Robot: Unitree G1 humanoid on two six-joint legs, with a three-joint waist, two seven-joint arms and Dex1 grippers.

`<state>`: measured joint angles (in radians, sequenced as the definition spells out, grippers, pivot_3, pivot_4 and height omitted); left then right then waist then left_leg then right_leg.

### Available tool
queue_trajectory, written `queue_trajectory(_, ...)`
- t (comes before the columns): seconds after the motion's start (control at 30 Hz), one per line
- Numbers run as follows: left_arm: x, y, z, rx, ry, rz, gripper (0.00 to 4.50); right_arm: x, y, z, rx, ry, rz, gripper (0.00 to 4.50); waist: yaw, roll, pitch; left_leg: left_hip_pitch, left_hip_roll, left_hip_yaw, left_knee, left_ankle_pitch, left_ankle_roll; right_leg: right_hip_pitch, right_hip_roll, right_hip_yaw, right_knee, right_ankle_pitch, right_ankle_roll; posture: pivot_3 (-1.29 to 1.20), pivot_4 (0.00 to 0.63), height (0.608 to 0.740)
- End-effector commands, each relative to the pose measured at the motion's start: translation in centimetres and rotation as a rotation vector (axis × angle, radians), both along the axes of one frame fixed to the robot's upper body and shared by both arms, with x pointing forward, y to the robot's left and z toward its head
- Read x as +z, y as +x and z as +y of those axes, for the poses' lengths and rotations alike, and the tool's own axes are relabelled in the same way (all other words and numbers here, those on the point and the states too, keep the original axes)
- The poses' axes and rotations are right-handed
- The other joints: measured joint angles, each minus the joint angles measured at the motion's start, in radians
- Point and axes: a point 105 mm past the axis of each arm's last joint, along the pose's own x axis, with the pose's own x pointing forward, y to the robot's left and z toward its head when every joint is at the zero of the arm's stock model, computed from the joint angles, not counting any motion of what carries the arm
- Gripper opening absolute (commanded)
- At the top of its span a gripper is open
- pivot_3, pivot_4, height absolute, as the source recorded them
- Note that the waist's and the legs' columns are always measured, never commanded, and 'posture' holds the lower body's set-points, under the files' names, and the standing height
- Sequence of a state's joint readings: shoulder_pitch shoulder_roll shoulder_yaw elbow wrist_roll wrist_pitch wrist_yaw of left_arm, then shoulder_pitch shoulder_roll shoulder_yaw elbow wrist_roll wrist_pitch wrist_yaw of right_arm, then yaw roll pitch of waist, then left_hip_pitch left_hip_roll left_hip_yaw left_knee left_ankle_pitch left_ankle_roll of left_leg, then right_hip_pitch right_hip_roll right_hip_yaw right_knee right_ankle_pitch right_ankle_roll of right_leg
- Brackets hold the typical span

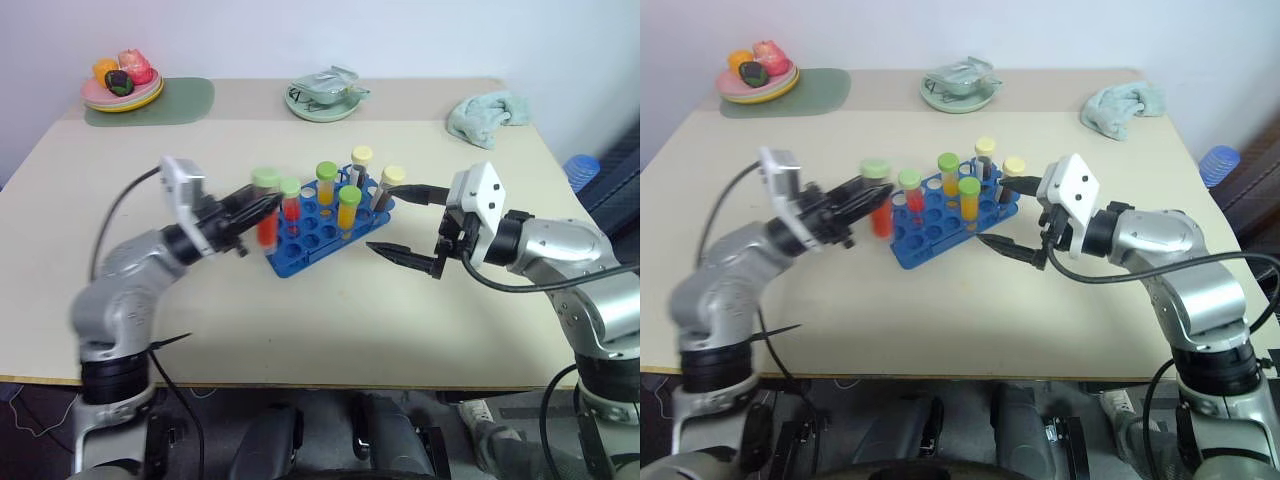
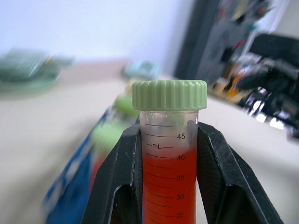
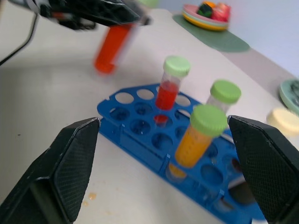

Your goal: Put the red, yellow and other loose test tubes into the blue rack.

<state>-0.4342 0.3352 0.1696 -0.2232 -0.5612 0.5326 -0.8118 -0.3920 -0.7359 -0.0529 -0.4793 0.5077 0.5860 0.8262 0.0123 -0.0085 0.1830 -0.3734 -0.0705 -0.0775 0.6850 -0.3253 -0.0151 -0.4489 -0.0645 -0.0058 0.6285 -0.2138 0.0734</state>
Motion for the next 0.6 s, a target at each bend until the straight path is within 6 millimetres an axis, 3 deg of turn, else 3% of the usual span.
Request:
queue_trajectory(0.03, 0.5, 1.2, -1.2, 0.008, 0.006, -0.105, 1.21, 1.3, -0.9, -0.2, -0.054, 0.029, -0.063, 4.50, -0.002, 0.000, 0.000, 0.000, 0.000, 0.001, 0.000, 0.000, 0.000, 0.000, 0.000, 0.000, 0.000, 0.000, 0.000, 0.00, 0.150, 0.740)
queue_trajectory(0.17, -0.1, 2.6, -2.8, 0.008, -0.012, -0.126, 1.21, 1.2, -1.5, -0.5, -0.116, 0.051, -0.062, 4.50, 0.000, 0.000, 0.000, 0.001, 0.001, 0.001, 0.000, 0.001, -0.001, 0.000, 0.001, 0.000, 0.002, 0.000, 0.000, 0.00, 0.150, 0.740)
queue_trajectory(0.4, -2.4, 4.3, -3.6, 0.018, 0.002, -0.091, 1.21, 1.1, -2.1, -0.4, -0.174, 0.077, -0.064, 4.50, 0.001, 0.000, 0.000, 0.001, 0.001, 0.000, 0.000, 0.001, 0.000, 0.000, 0.001, 0.000, 0.002, 0.000, 0.000, 0.00, 0.150, 0.740)
queue_trajectory(0.6, -4.1, 4.4, -4.0, -0.023, 0.033, -0.066, 1.21, 0.4, -2.3, -0.8, -0.203, 0.085, -0.064, 4.50, 0.002, 0.000, -0.001, 0.001, 0.001, 0.000, 0.000, 0.000, 0.000, 0.001, 0.001, 0.000, 0.001, 0.000, 0.000, 0.00, 0.150, 0.740)
